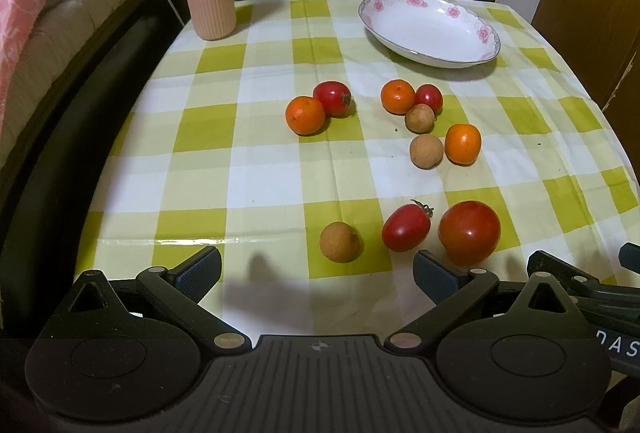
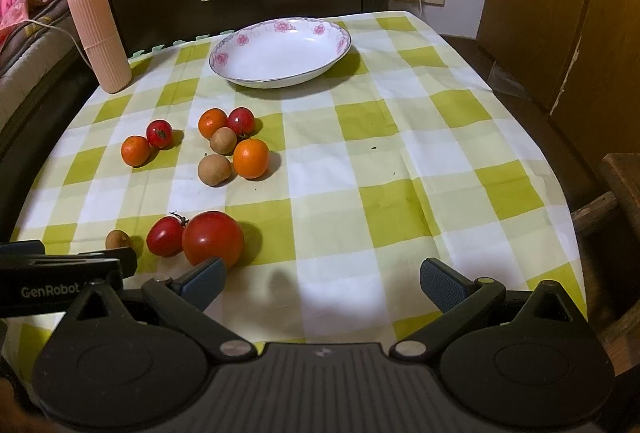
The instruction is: Organize fruits
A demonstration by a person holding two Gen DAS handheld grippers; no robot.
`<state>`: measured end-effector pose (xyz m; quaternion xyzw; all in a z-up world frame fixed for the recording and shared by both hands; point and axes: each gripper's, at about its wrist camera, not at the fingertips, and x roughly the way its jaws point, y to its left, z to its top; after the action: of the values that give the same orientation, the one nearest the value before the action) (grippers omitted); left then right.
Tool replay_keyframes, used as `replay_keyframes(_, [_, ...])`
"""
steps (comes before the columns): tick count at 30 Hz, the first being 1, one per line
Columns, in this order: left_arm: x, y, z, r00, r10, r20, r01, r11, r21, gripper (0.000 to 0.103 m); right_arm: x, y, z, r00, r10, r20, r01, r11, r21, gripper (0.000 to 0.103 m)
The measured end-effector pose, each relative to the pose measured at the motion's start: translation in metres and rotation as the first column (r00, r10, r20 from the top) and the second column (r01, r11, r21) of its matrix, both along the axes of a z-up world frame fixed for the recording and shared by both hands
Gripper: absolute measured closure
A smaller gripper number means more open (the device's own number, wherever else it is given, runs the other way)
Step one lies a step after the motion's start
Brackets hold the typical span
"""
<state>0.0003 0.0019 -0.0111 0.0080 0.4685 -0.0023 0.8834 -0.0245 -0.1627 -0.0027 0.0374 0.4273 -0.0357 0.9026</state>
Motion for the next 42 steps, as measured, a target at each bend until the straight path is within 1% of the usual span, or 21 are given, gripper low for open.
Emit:
replay_keyframes(7, [0.0001,0.0005,0.0004,1.000,0.000,0.000,0.000,1.000,0.007,0.001,-0.0016,0.0006,-0.0067,1.000,0.002,-0.001,-0.002,1.000,0.000,0.001])
replay_keyframes(42, [0.0025,0.0005,0.0003,1.000,0.003,-0.022,-0.002,1.000,0.024,0.002,0.0015,0.0015,-0.0099,0.999,0.007,-0.031,-0.007,1.000,0.003,0.001])
